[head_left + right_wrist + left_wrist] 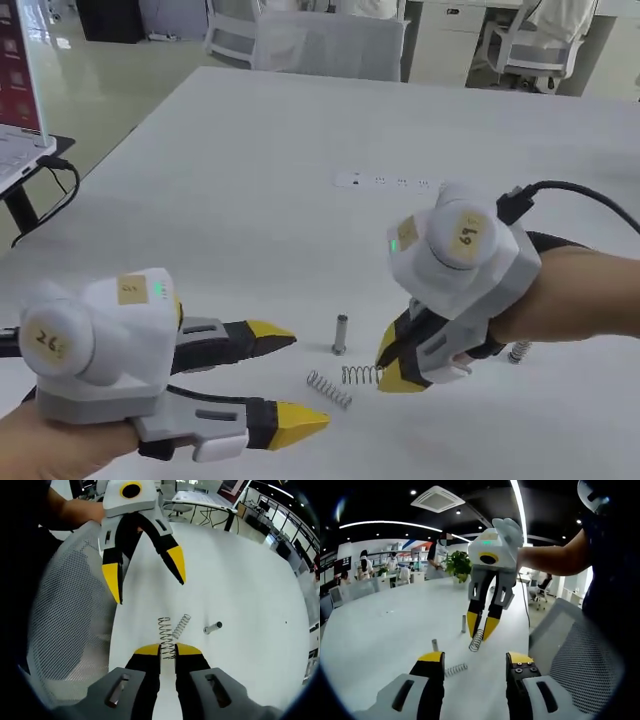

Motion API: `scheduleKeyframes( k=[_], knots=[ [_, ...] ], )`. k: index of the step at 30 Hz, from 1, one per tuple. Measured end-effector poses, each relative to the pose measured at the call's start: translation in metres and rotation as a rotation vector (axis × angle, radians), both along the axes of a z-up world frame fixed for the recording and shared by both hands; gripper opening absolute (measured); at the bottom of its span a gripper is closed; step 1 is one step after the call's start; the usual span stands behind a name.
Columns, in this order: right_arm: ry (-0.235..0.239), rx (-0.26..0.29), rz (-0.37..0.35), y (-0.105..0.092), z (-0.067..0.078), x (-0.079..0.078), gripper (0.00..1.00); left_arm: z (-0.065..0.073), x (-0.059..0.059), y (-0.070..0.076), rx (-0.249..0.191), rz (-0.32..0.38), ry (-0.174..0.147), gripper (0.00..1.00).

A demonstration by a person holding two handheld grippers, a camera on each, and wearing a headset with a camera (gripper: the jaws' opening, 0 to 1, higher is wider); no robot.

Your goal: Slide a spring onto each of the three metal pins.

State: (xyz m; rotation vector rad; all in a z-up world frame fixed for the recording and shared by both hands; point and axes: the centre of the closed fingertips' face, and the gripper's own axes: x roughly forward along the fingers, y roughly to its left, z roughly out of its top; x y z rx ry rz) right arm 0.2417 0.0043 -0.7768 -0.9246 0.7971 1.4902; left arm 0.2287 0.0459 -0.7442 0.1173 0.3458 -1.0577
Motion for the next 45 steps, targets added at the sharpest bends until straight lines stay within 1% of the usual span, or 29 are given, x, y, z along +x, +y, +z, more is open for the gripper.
scheduleKeyframes(
  k=[3,7,12,14,21,23,27,28,30,32,39,40,45],
  knots=[
    [-0.003,0.007,0.019,0.006,0.003,-0.004,0.08,0.000,-0.001,-0.001,0.002,-0.006,-0.004,0.41],
    [-0.009,0.015,0.041,0.012,0.009,-0.009,0.08,0.001,-0.002,-0.003,0.005,-0.021,-0.019,0.35],
    [-0.013,0.024,0.061,0.019,0.014,-0.013,0.08,0.002,-0.003,-0.006,0.008,-0.041,-0.035,0.28],
    [-0.016,0.025,0.069,0.021,0.014,-0.014,0.08,0.003,-0.003,-0.007,0.010,-0.048,-0.045,0.22],
    [-0.026,0.039,0.088,0.025,0.018,-0.018,0.08,0.003,-0.006,-0.009,0.011,-0.067,-0.050,0.13],
    [-0.023,0.037,0.090,0.026,0.018,-0.019,0.08,0.003,-0.006,-0.010,0.012,-0.070,-0.057,0.10],
    [-0.026,0.040,0.098,0.027,0.018,-0.021,0.08,0.003,-0.007,-0.010,0.012,-0.075,-0.054,0.06],
    [-0.023,0.040,0.098,0.027,0.019,-0.022,0.08,0.003,-0.008,-0.010,0.013,-0.078,-0.054,0.06],
    [-0.030,0.040,0.105,0.027,0.018,-0.022,0.08,0.002,-0.008,-0.010,0.017,-0.079,-0.053,0.05],
    [-0.024,0.041,0.104,0.027,0.018,-0.023,0.08,0.002,-0.009,-0.010,0.014,-0.081,-0.047,0.03],
    [-0.024,0.053,0.110,0.026,0.019,-0.023,0.08,0.003,-0.009,-0.011,0.011,-0.086,-0.052,0.03],
    [-0.022,0.055,0.110,0.026,0.019,-0.024,0.08,0.003,-0.009,-0.011,0.006,-0.089,-0.047,0.03],
    [-0.020,0.062,0.114,0.026,0.020,-0.025,0.08,0.004,-0.010,-0.011,0.005,-0.096,-0.045,0.02]
  ],
)
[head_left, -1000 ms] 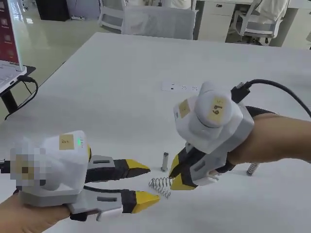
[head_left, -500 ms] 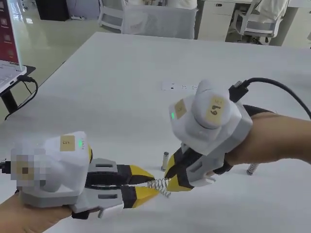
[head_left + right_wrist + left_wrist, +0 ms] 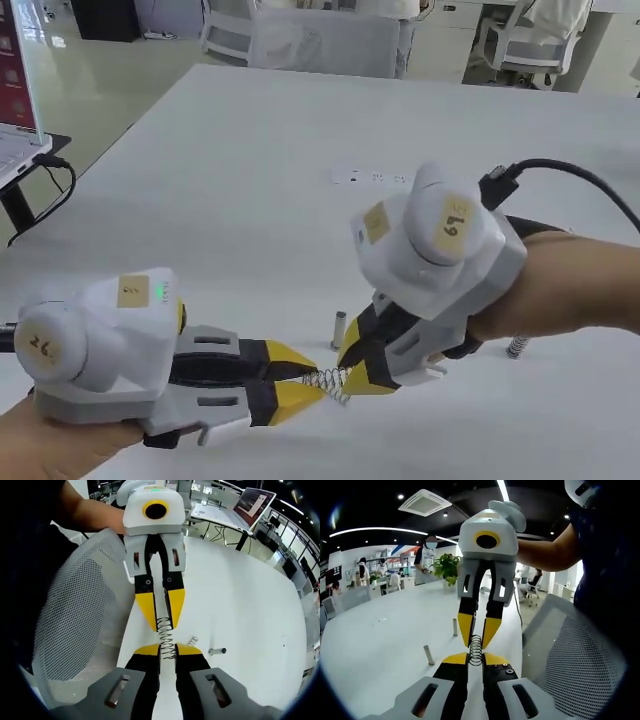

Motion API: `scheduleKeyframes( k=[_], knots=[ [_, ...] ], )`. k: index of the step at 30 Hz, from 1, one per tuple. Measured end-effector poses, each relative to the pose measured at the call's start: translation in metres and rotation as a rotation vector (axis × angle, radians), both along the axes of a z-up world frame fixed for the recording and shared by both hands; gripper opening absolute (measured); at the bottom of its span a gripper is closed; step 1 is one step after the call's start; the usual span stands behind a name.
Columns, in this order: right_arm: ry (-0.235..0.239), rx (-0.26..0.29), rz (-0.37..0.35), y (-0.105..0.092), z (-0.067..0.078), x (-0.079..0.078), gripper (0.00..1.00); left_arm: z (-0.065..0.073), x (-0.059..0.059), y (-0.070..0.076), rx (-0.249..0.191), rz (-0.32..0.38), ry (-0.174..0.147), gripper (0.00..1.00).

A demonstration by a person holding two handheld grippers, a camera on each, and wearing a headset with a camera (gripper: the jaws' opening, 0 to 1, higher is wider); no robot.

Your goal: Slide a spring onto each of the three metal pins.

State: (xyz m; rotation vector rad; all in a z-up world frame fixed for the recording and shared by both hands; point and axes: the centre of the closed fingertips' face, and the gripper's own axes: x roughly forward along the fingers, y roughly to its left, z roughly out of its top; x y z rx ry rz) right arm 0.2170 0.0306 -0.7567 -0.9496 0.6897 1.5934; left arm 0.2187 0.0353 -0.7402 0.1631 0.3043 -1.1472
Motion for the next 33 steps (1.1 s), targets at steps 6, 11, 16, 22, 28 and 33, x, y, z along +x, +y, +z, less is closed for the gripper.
scheduleKeyframes(
  k=[6,11,16,22,28,33],
  knots=[
    [0.022,0.012,-0.015,0.001,-0.002,-0.002,0.09,0.001,-0.001,0.000,-0.002,-0.005,0.010,0.02],
    [0.032,0.010,-0.028,-0.002,-0.009,0.000,0.10,0.004,-0.003,-0.001,-0.011,-0.011,0.009,0.02],
    [0.041,0.007,-0.040,-0.005,-0.014,-0.001,0.10,0.007,-0.004,-0.002,-0.025,-0.014,0.010,0.02],
    [0.042,0.024,-0.046,-0.005,-0.013,-0.002,0.09,0.007,-0.004,-0.002,-0.027,-0.013,0.013,0.02],
    [0.033,0.031,-0.057,-0.006,-0.003,-0.002,0.08,0.007,-0.004,-0.003,-0.032,-0.013,0.011,0.02],
    [0.040,0.045,-0.061,-0.004,0.007,-0.003,0.08,0.005,-0.004,-0.003,-0.033,-0.011,0.017,0.03]
  ],
)
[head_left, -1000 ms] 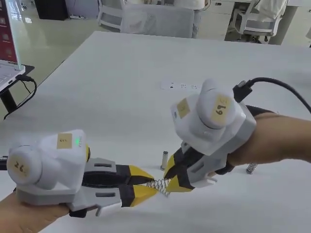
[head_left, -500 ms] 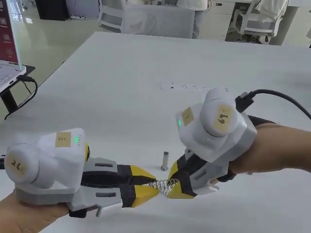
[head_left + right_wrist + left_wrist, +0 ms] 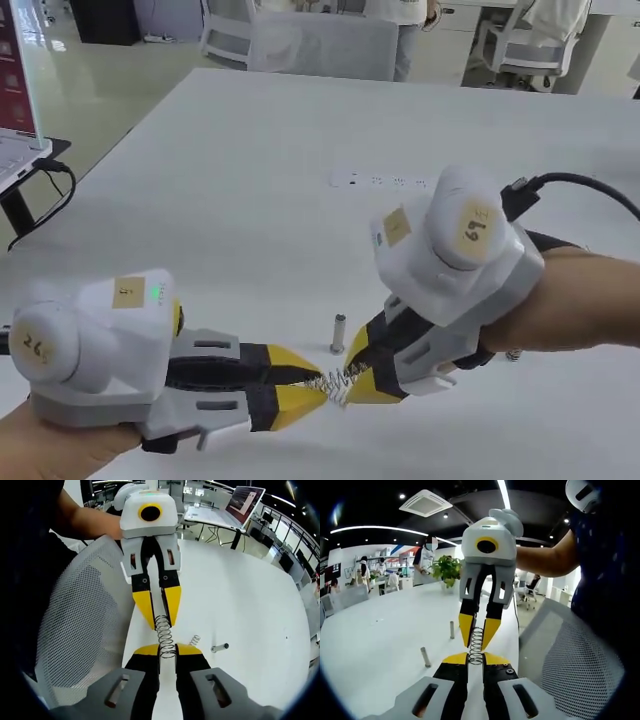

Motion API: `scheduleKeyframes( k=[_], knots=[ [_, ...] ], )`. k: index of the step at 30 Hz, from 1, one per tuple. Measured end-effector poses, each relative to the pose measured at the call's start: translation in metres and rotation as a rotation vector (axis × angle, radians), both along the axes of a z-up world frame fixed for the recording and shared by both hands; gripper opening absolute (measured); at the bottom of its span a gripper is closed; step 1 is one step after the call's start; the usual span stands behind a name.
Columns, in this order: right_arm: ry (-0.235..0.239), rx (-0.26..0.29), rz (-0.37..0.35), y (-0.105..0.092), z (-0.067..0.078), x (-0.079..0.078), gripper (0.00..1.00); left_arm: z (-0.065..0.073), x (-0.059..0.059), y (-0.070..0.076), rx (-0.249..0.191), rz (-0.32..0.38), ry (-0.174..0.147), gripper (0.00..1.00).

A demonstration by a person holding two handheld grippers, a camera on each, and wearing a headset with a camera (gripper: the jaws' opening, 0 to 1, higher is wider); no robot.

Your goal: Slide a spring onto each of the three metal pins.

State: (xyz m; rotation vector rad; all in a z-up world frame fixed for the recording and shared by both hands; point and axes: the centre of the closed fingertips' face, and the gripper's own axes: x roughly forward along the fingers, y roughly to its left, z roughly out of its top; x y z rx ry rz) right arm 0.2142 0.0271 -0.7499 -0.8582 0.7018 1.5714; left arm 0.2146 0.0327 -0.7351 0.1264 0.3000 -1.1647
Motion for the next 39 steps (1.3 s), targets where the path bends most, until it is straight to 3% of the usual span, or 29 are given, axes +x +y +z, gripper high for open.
scheduleKeyframes(
  k=[9,39],
  knots=[
    [0.034,0.031,-0.004,0.011,0.017,-0.006,0.08,-0.001,0.000,0.000,0.000,0.000,-0.003,0.03],
    [0.021,-0.012,0.026,0.013,0.017,-0.009,0.08,-0.002,-0.001,-0.002,0.000,-0.006,0.003,0.03]
  ],
)
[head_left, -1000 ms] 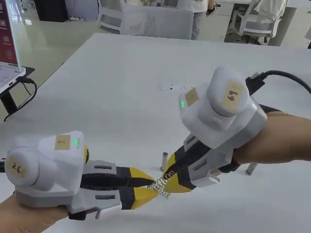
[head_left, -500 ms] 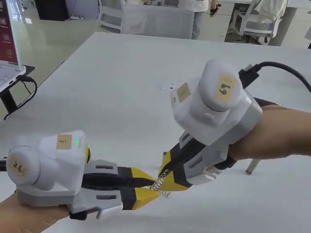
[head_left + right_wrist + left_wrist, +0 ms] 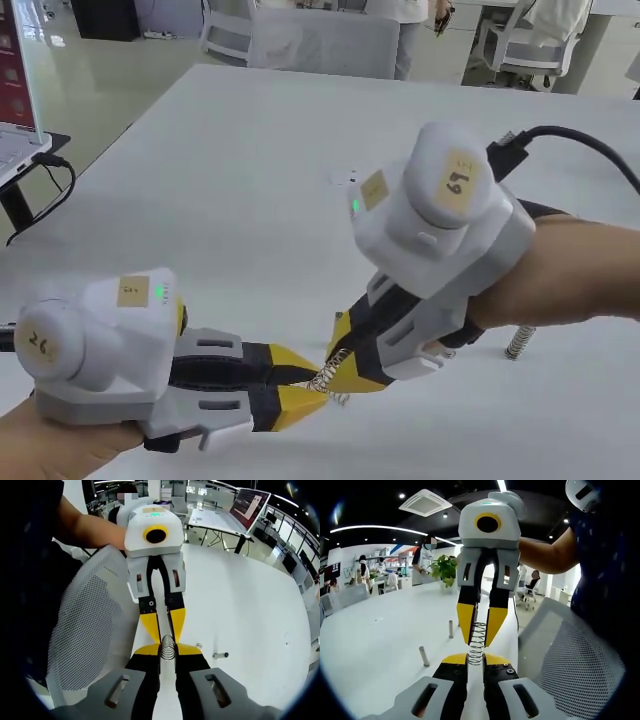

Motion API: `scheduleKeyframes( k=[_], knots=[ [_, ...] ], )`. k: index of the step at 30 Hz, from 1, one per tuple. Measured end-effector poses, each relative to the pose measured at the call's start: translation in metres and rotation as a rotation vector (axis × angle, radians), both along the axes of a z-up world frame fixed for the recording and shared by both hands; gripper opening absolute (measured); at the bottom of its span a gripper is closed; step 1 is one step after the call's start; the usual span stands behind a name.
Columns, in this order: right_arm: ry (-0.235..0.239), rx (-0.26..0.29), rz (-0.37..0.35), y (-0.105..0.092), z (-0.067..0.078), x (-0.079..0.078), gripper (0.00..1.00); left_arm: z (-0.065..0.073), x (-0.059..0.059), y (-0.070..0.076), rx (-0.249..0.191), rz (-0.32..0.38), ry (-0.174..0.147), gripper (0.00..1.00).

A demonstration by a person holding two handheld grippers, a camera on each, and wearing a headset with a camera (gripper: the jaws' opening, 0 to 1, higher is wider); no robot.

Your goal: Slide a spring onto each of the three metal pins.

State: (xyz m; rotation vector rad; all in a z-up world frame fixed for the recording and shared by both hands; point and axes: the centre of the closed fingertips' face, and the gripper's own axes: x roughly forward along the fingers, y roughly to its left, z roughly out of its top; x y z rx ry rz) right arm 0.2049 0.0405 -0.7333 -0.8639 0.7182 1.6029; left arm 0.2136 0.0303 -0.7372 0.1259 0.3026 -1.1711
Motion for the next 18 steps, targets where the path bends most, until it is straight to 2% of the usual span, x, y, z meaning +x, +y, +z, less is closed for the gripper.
scheduleKeyframes(
  k=[8,18],
  knots=[
    [-0.004,-0.006,0.001,-0.0018,-0.0016,0.0014,0.08,-0.0004,0.0000,-0.0003,-0.003,0.002,0.008,0.10],
    [-0.009,-0.012,-0.009,-0.0066,-0.0022,0.0061,0.08,-0.0004,0.0060,0.0010,-0.013,0.035,0.020,0.30]
  ],
)
